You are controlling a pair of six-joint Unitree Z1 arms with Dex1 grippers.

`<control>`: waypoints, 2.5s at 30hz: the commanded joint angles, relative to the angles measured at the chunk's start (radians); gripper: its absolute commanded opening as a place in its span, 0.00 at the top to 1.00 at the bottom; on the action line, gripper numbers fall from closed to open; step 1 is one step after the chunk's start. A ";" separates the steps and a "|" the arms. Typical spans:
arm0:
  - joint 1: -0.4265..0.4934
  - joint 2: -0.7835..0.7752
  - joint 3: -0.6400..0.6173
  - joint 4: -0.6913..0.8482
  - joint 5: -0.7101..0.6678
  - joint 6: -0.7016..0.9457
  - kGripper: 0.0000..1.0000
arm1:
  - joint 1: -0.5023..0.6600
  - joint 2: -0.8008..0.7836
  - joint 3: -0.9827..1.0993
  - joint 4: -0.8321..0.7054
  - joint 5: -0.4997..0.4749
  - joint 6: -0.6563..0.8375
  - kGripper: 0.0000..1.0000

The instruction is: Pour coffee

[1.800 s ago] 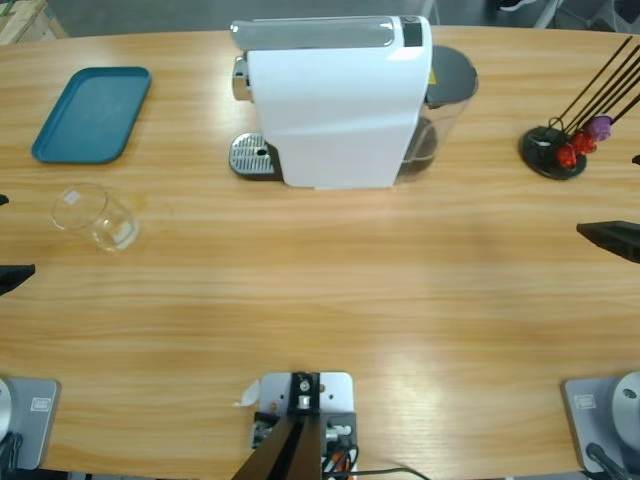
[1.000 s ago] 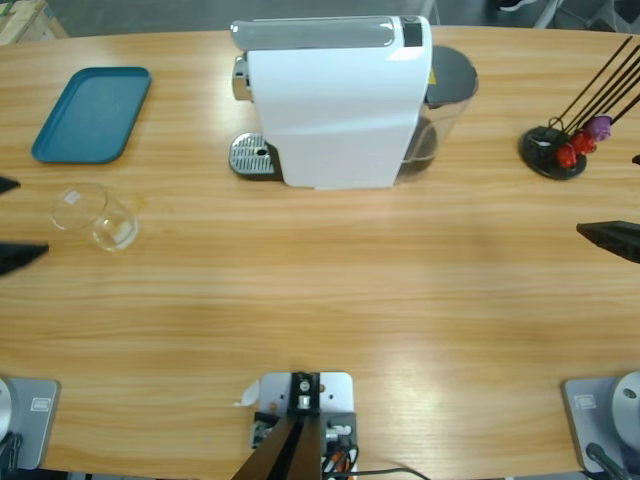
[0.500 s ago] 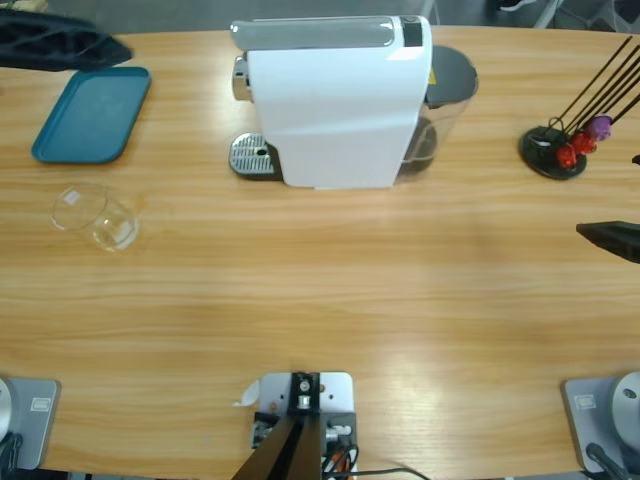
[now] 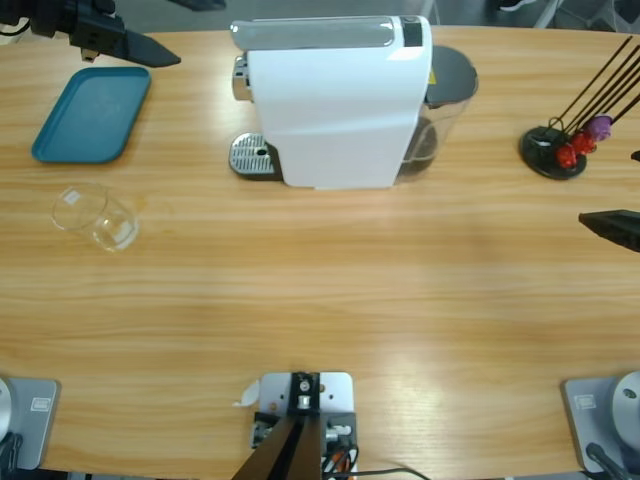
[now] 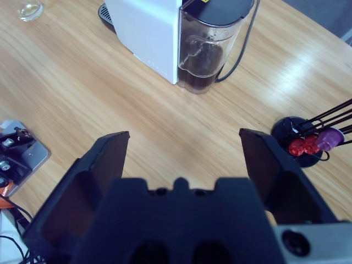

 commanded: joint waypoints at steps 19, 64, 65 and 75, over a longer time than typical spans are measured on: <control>0.034 0.190 -0.086 -0.079 -0.133 -0.139 0.32 | 0.009 0.077 0.021 -0.026 -0.015 0.011 0.11; 0.037 0.188 -0.104 -0.185 -0.302 -0.027 1.00 | 0.009 0.096 0.014 -0.024 -0.011 0.011 0.11; 0.037 0.183 -0.120 -0.187 -0.307 -0.027 1.00 | 0.009 0.096 0.014 -0.024 -0.011 0.011 0.12; -0.011 0.149 -0.216 -0.213 -0.316 0.053 1.00 | 0.009 0.097 0.014 -0.023 -0.012 0.011 0.12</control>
